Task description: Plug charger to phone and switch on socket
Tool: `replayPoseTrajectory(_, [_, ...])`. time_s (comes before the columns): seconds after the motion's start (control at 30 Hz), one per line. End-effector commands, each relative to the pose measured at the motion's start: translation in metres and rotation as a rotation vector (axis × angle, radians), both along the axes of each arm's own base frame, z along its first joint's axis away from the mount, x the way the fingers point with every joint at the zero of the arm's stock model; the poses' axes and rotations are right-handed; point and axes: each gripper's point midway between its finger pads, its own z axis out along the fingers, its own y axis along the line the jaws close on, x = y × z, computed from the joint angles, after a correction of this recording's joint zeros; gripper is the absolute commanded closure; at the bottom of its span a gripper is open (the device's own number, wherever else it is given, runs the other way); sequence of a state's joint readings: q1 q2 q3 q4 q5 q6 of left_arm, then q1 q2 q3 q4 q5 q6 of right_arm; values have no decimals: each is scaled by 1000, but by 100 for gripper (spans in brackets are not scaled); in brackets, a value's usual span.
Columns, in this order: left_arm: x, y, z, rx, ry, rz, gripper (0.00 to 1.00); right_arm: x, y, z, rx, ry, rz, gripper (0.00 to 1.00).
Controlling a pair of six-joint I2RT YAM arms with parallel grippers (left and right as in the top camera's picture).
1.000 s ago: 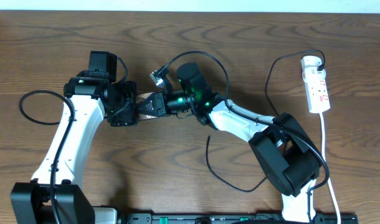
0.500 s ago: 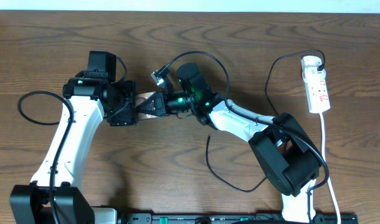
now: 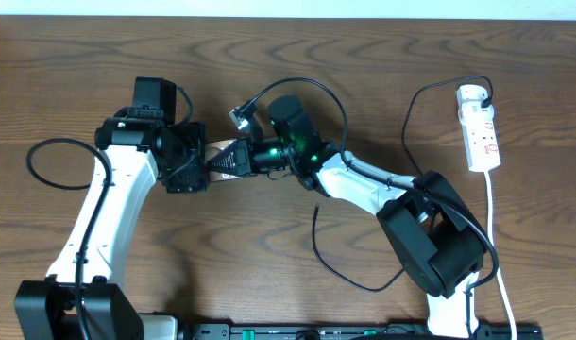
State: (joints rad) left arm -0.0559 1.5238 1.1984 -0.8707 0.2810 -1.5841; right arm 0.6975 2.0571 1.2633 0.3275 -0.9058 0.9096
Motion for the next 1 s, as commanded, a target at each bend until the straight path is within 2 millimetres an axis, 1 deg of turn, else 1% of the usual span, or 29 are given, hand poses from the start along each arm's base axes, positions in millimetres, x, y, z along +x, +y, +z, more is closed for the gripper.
replayPoseTrajectory(0.0, [3, 0, 8, 8, -27, -20, 11, -6, 4, 16, 44, -23, 50, 99])
replayPoseTrajectory(0.27, [3, 0, 8, 14, -31, -38, 10, -5, 3, 16, 44, -24, 46, 99])
replayPoseTrajectory(0.43, [3, 0, 8, 25, -42, -81, 10, -3, 1, 16, 43, -24, 41, 99])
replayPoseTrajectory(0.7, [3, -1, 9, 48, -68, -169, 10, 8, -5, 15, 38, -28, 8, 99])
replayPoseTrajectory(0.9, [4, -2, 17, 49, -105, -194, 9, 18, -12, 15, 36, -29, -17, 99])
replayPoseTrajectory(0.97, [9, -4, 28, 55, -168, -230, 9, 22, -15, 15, 35, -31, -29, 99])
